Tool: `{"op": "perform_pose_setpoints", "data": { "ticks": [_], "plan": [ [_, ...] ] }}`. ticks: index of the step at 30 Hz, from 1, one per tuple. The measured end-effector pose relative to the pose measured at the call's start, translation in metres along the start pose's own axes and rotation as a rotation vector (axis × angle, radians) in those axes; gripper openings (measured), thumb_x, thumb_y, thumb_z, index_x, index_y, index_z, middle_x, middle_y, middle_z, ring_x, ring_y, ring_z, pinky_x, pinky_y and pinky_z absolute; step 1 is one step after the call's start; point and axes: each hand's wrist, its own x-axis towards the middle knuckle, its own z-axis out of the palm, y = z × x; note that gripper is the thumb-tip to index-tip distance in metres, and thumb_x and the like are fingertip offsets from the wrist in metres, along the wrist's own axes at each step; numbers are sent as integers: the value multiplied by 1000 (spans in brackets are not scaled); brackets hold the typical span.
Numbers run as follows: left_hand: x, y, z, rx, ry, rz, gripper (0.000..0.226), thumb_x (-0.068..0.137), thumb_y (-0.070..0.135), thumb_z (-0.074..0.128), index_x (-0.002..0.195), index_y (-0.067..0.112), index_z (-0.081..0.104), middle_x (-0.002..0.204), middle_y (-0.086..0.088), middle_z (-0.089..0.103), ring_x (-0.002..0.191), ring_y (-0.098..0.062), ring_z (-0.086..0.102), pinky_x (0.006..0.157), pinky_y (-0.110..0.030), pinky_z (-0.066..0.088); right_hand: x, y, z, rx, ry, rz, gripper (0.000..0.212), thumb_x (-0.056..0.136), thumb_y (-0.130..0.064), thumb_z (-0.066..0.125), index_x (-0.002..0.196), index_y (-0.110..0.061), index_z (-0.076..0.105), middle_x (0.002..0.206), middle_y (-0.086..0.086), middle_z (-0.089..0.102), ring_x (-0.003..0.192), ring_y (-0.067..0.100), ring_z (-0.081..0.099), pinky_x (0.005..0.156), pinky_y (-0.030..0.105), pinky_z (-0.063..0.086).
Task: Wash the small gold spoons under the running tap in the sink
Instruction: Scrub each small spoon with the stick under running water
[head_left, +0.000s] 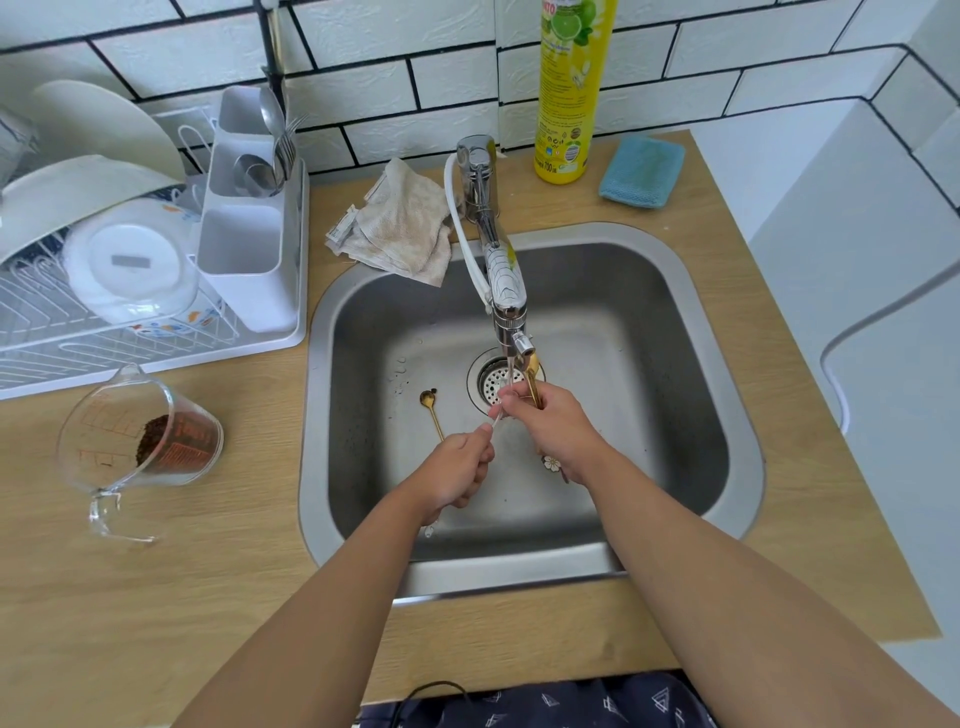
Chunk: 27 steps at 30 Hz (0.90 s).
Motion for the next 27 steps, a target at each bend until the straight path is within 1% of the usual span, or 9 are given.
{"op": "perform_pose_setpoints", "data": {
  "ticks": [5,7,10,14,17,19,22,25,27],
  "plan": [
    [-1,3,2,9,-4,-7,52,95,69,36,66,25,41,56,8,32,47,-11,22,42,-23,20,0,3,3,-65,-16,15,21,108,-23,50,101,-23,70,68,-18,72,48,-11,55,48,9,38],
    [-2,3,1,11,-8,-3,52,95,68,35,68,25,41,57,7,32,48,-11,21,44,-25,19,-1,1,2,-56,-36,12,19,107,-20,52,101,-23,70,74,-21,75,57,-12,61,51,7,42],
    [-2,3,0,3,-11,-2,48,100,59,33,69,24,41,58,6,31,48,-11,21,46,-26,19,1,1,-1,13,-17,-14,9,98,-18,66,99,-22,74,88,-12,81,82,-10,70,67,4,46],
    [-4,5,1,-17,-25,-2,46,102,56,32,69,25,40,57,8,30,49,-11,20,45,-25,18,3,4,-3,53,23,-31,11,82,-23,85,92,-25,80,74,-15,73,70,-2,65,64,9,47],
    [-3,5,1,-44,-26,-5,46,102,55,32,69,25,39,57,7,30,49,-12,20,44,-25,19,4,5,-1,18,29,-35,6,92,-32,75,92,-27,79,87,-14,80,85,-5,71,72,16,48],
    [-2,5,1,-61,-22,-15,46,102,55,32,69,24,40,57,7,31,48,-11,20,43,-24,19,2,3,2,-12,18,-24,18,102,-36,61,97,-28,77,94,-16,80,72,-9,67,61,13,45],
    [1,2,0,-72,-18,-30,46,102,55,33,68,25,40,57,7,31,47,-11,20,42,-22,19,2,2,0,-3,-15,14,21,105,-34,55,103,-28,75,100,-12,81,46,0,48,43,15,37],
    [2,2,-1,-92,-17,-28,46,100,58,35,67,26,40,57,7,29,47,-12,18,41,-21,19,2,2,0,42,-34,8,10,95,-21,72,104,-24,75,102,3,80,77,-1,69,61,9,44],
    [2,2,0,-100,-19,-29,47,99,60,36,66,27,40,57,7,29,47,-12,18,40,-20,19,2,3,0,52,-24,3,7,93,-21,74,99,-23,77,99,-1,81,92,-2,72,71,9,44]
  ]
}}
